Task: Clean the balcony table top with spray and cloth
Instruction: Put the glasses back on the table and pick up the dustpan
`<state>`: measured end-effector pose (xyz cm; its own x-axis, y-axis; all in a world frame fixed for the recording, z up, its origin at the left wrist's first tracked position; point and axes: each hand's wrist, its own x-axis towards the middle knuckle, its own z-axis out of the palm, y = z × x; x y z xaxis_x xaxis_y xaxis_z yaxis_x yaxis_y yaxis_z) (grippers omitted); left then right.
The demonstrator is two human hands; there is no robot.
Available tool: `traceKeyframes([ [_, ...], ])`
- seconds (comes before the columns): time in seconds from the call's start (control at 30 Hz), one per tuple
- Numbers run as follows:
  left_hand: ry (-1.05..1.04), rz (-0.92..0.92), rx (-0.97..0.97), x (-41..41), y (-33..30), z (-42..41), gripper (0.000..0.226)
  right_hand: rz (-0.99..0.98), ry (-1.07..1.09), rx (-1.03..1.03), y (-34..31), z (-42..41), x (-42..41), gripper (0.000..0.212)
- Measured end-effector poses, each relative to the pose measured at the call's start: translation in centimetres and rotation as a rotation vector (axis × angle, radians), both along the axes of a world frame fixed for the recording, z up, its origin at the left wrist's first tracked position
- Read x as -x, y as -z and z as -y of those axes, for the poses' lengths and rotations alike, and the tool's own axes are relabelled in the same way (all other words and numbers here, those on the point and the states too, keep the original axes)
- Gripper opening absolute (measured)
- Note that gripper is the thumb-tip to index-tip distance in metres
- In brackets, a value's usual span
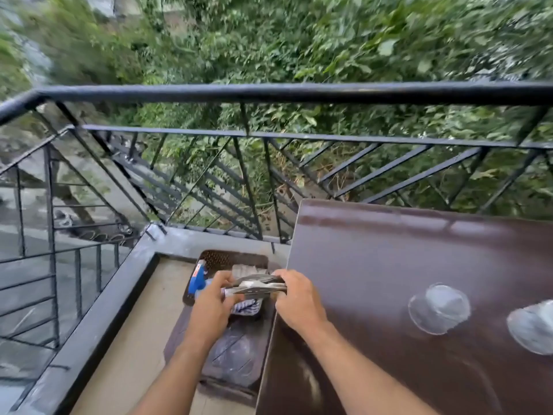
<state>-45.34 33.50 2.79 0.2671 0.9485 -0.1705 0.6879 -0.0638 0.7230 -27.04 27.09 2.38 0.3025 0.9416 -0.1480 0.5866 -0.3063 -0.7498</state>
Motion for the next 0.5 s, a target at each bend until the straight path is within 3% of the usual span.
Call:
traceKeyframes([
  [0.33, 0.118, 0.049, -0.146, -14.0, -6.1, 1.9, 0.027, 0.078, 0.094, -0.123, -6.2, 4.6, -13.2, 0.044],
  [0.5, 0.212, 0.112, -0.168, -21.7, -7.9, 3.7, 0.027, 0.091, 0.252, -0.169, -6.8, 8.1, -19.1, 0.045],
])
